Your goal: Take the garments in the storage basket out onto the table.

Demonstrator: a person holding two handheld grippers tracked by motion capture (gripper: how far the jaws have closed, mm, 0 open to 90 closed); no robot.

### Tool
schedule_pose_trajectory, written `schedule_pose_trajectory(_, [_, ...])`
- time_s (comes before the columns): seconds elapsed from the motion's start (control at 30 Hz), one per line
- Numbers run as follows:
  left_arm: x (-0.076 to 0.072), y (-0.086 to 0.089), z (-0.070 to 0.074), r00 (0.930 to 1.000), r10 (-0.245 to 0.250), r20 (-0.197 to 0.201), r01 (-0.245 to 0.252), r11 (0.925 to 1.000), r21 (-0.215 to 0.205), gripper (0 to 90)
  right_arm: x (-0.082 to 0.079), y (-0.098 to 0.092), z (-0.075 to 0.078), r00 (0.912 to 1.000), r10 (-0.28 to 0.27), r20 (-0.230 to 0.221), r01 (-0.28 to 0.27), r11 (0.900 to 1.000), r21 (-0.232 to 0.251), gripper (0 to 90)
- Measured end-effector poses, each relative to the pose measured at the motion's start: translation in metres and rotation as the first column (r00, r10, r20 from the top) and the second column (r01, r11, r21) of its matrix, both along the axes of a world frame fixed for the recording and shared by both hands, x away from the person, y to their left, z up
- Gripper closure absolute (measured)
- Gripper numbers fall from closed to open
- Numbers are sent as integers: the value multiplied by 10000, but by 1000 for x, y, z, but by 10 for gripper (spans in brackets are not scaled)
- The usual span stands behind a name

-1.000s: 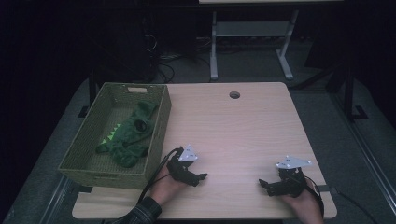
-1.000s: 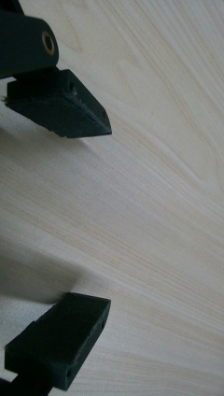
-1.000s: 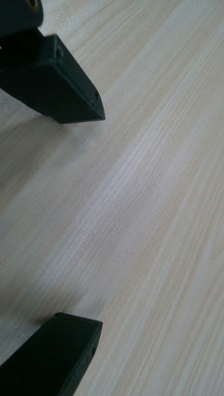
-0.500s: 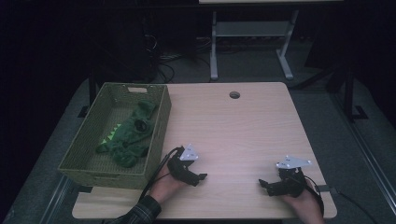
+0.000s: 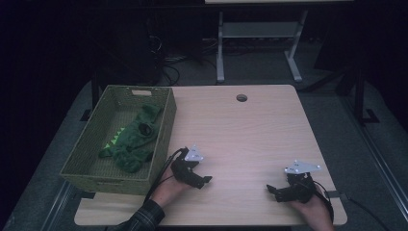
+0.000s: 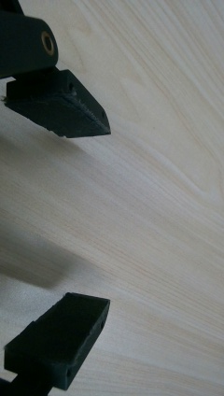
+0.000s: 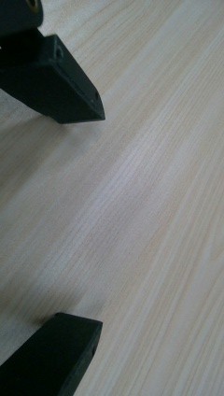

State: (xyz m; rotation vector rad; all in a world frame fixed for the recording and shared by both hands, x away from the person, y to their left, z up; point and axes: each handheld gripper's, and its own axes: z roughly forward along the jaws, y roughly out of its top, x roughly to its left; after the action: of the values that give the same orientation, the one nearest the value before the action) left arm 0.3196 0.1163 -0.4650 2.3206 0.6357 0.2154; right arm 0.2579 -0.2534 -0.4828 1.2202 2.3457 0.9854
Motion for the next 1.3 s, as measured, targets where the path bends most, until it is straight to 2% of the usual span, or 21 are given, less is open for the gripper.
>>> schedule_pose_trajectory(0.23, [1, 2, 6, 9997, -66, -244, 59, 9996, -284, 136, 0, 0, 0, 10000, -43, 2, 43, 10000, 42, 15])
schedule_pose_trajectory(0.4, [1, 1, 10, 9995, -190, -253, 185, 9997, -182, 136, 0, 0, 0, 10000, -43, 3, 43, 10000, 39, 15])
schedule_pose_trajectory(0.63, [2, 3, 19, 9994, -45, -343, 26, 9984, -566, 136, 0, 0, 0, 10000, -41, 5, 41, 10000, 38, 15])
schedule_pose_trajectory(0.8, [2, 3, 24, 9984, -111, -546, 82, 9986, -526, 136, 0, 0, 0, 10000, -41, 3, 41, 10000, 38, 15])
schedule_pose_trajectory(0.87, [2, 3, 26, 9988, -141, -460, 117, 9986, -515, 136, 0, 0, 0, 10000, -39, 4, 39, 10000, 38, 15])
schedule_pose_trajectory(0.9, [1, 2, 27, 9985, -82, -538, 49, 9982, -605, 136, 0, 0, 0, 10000, -41, 2, 41, 10000, 38, 15])
schedule_pose_trajectory(1.0, [2, 2, 30, 9986, -230, -468, 209, 9988, -442, 136, 0, 0, 0, 10000, -38, 2, 38, 10000, 38, 15])
schedule_pose_trajectory(1.07, [1, 2, 32, 9984, -161, -551, 129, 9983, -576, 137, 0, 0, 0, 10000, -40, 1, 40, 10000, 39, 15])
schedule_pose_trajectory(1.2, [1, 2, 37, 9985, -314, -438, 295, 9986, -437, 137, 0, 0, 0, 10000, -39, 2, 39, 10000, 39, 15])
schedule_pose_trajectory(1.3, [1, 2, 40, 9985, -268, -468, 242, 9982, -556, 137, 0, 0, 0, 10000, -40, 1, 40, 10000, 39, 15])
